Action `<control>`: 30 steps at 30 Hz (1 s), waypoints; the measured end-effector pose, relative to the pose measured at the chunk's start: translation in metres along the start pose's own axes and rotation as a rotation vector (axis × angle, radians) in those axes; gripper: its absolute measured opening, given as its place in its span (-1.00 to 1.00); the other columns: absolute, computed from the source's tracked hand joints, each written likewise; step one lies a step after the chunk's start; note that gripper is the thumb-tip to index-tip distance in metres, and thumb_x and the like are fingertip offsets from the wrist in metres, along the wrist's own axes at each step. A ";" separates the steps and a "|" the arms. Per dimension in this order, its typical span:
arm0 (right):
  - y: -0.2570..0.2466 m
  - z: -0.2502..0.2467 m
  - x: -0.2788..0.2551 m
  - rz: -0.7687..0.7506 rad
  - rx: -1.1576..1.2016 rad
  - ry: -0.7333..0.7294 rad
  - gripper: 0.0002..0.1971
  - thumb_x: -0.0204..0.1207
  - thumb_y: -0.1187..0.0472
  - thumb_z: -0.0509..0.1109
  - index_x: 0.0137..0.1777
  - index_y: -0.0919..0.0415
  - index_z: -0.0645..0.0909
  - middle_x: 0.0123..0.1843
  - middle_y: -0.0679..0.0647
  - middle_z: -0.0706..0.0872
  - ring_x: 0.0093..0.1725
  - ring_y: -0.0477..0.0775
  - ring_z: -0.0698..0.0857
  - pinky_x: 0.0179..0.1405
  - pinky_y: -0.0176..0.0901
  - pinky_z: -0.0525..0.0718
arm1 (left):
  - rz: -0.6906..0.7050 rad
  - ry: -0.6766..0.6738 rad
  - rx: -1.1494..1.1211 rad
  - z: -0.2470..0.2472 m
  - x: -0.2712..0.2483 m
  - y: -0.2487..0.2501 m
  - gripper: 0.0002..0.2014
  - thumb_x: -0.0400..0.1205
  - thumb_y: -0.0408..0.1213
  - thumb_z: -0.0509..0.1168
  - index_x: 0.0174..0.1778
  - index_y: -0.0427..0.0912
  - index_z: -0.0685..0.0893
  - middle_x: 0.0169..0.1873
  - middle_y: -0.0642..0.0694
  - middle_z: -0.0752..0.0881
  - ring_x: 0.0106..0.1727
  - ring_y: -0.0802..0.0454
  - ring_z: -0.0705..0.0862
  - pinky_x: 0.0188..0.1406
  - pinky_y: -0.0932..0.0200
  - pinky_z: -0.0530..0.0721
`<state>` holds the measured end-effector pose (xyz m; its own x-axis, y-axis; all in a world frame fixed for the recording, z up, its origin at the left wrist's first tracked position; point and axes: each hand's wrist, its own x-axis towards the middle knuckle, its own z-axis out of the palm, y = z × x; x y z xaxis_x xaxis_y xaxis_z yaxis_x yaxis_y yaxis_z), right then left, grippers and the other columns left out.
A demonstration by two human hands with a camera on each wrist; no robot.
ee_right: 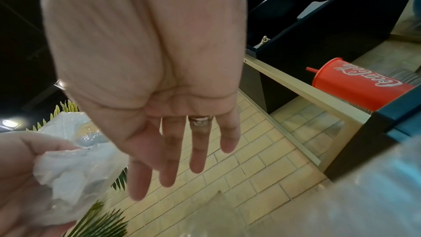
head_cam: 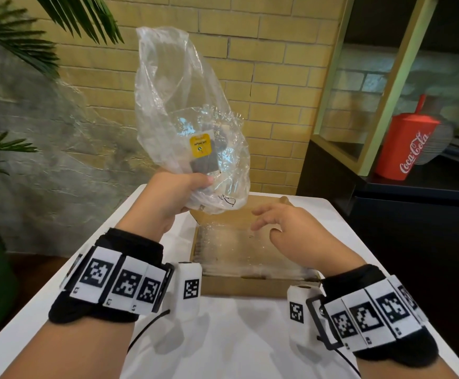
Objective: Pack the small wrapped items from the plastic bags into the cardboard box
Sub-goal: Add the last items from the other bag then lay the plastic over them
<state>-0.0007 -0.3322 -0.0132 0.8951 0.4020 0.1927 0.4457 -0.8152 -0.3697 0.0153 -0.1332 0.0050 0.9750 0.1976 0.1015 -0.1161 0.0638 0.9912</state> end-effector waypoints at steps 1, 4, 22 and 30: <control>0.000 -0.001 0.000 0.000 0.022 -0.030 -0.56 0.54 0.46 0.16 0.33 0.09 0.60 0.51 -0.15 0.45 0.54 -0.08 0.33 0.58 -0.30 -0.06 | 0.001 -0.004 0.000 0.000 0.000 0.000 -0.84 0.49 -0.44 0.40 -0.07 -0.16 0.64 -0.21 -0.10 0.70 -0.26 -0.01 0.67 -0.38 0.21 0.58; 0.001 0.002 -0.001 -0.042 -0.058 -0.318 -0.49 0.56 0.37 0.19 0.51 0.05 0.40 0.56 -0.09 0.39 0.52 -0.06 0.36 0.32 -0.53 0.20 | 0.007 -0.009 0.011 0.000 -0.001 -0.001 -0.78 0.49 -0.43 0.40 0.03 -0.18 0.64 -0.19 -0.11 0.70 -0.25 -0.02 0.67 -0.37 0.19 0.56; -0.005 -0.027 -0.010 0.045 0.480 0.533 -0.89 0.51 0.22 0.36 -0.11 0.00 0.68 -0.19 -0.09 0.71 -0.19 -0.12 0.64 -0.11 -0.21 0.66 | -0.006 -0.172 0.063 0.025 -0.013 -0.014 -0.80 0.53 -0.40 0.38 0.04 -0.10 0.66 -0.07 -0.17 0.72 -0.09 -0.12 0.68 -0.22 0.10 0.56; -0.011 -0.002 0.003 -0.032 0.522 0.558 -0.73 0.41 0.17 0.49 -0.22 -0.20 0.47 -0.02 -0.16 0.55 -0.08 -0.24 0.55 -0.19 -0.60 0.49 | 0.128 -0.363 0.098 0.041 -0.026 -0.018 -0.59 0.37 -0.55 0.43 0.12 -0.13 0.75 -0.14 -0.08 0.81 -0.15 0.10 0.77 -0.25 0.23 0.71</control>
<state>-0.0029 -0.3230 -0.0071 0.8066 0.0385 0.5898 0.5414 -0.4485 -0.7112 0.0000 -0.1795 -0.0123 0.9595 -0.1621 0.2304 -0.2391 -0.0362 0.9703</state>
